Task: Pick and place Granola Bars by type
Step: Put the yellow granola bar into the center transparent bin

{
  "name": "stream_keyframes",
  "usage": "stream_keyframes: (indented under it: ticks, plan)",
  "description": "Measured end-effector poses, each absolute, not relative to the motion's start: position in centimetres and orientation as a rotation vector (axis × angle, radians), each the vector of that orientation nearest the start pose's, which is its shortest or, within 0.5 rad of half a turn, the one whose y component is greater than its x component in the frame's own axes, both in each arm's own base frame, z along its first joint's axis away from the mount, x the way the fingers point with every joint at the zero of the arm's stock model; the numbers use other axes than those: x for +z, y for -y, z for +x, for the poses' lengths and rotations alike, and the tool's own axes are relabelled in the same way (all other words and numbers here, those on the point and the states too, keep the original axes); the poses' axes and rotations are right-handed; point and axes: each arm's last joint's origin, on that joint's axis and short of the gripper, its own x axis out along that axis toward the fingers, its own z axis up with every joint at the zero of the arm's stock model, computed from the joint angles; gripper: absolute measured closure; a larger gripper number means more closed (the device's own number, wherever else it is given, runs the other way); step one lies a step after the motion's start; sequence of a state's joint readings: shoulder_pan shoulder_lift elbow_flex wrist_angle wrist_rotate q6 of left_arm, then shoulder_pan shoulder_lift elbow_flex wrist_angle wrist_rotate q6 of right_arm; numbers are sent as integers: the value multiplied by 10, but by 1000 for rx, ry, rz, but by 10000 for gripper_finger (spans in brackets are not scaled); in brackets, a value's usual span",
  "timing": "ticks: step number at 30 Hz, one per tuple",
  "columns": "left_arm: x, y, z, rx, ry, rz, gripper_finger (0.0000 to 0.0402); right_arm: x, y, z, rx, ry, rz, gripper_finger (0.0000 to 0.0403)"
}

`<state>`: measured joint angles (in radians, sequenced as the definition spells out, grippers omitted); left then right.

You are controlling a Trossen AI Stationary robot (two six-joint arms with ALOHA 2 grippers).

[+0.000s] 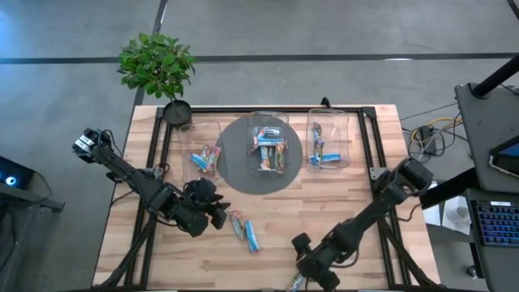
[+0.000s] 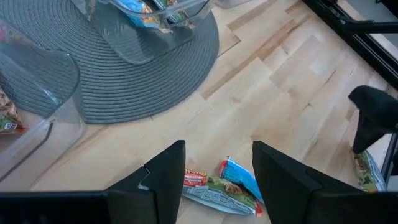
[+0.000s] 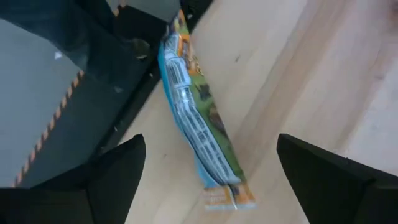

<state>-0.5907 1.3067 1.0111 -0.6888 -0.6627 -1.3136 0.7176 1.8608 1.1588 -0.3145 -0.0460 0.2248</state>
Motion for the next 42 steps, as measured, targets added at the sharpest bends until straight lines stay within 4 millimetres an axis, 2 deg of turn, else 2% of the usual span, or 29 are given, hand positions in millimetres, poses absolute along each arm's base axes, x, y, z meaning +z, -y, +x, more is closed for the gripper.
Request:
stream_keyframes:
  ticks: [10, 15, 19, 30, 36, 42]
  plan:
    - [268, 127, 220, 531, -612, -673, 232, 128, -249, 282, 549, -1092, -212, 69]
    - [268, 127, 220, 521, -628, -681, 232, 124, -249, 282, 527, -1102, -208, 99]
    - [268, 127, 220, 518, -633, -685, 232, 125, -248, 281, 496, -1086, -237, 143]
    - [268, 127, 220, 528, -625, -714, 232, 126, -240, 281, 442, -1118, -271, 301]
    - [268, 127, 220, 534, -616, -734, 232, 134, -215, 272, 290, -1147, -251, 358]
    - [269, 127, 220, 537, -608, -733, 232, 161, -173, 269, 42, -1079, -157, 366]
